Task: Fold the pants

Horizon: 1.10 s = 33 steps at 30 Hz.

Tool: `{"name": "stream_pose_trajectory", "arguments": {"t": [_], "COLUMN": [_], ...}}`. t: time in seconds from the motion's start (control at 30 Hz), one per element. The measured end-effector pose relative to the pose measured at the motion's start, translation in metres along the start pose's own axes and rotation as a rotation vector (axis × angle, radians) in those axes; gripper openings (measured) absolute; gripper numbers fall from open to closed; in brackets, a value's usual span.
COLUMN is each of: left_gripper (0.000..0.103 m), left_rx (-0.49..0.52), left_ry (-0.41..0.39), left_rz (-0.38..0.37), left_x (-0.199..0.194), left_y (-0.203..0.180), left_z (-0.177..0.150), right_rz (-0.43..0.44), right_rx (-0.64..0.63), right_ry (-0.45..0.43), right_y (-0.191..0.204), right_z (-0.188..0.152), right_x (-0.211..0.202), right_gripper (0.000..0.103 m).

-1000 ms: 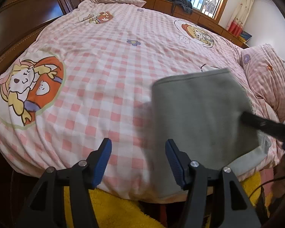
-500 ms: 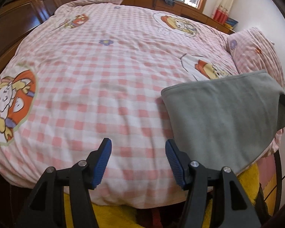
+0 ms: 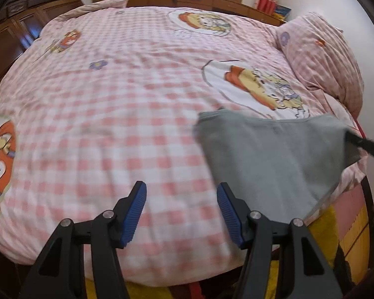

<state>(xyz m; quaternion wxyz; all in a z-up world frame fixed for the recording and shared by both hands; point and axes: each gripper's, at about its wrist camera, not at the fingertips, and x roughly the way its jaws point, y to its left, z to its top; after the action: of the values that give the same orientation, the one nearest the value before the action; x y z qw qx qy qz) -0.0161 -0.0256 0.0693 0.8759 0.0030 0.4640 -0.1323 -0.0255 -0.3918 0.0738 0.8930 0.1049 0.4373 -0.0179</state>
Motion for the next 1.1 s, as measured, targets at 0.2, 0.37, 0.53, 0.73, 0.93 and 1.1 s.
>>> {"name": "stream_pose_trajectory", "arguments": {"t": [0.2,0.37,0.53,0.73,0.93,1.1], "left_gripper": [0.062,0.043,0.041,0.055,0.061,0.061], "left_rx": [0.087,0.154,0.173,0.084,-0.082,-0.247], "left_ry": [-0.035,-0.049,0.038,-0.039,0.013,0.012], "left_rz": [-0.044,-0.119,-0.05,-0.047,-0.073,-0.214], "left_x": [0.012,0.041,0.09,0.064,0.071,0.087], "left_y": [-0.035,-0.066,-0.074,-0.051,-0.009,0.01], "left_z": [0.017,0.034,0.034,0.027,0.024,0.027], "right_rz": [0.005,-0.01,0.003,0.013,-0.005,-0.022], "right_rx": [0.062,0.063,0.076,0.092,0.091,0.106], "right_ry": [0.04,0.054,0.065,0.044,-0.003,-0.011], "right_y": [-0.022,-0.024,-0.025,-0.021,-0.016,-0.017], "right_z": [-0.014,-0.02,-0.019,-0.02,-0.022,-0.021], "right_x": [0.02,0.034,0.032,0.014,-0.005,-0.004], "right_gripper": [0.005,0.005,0.012,0.03,0.031,0.031]}}
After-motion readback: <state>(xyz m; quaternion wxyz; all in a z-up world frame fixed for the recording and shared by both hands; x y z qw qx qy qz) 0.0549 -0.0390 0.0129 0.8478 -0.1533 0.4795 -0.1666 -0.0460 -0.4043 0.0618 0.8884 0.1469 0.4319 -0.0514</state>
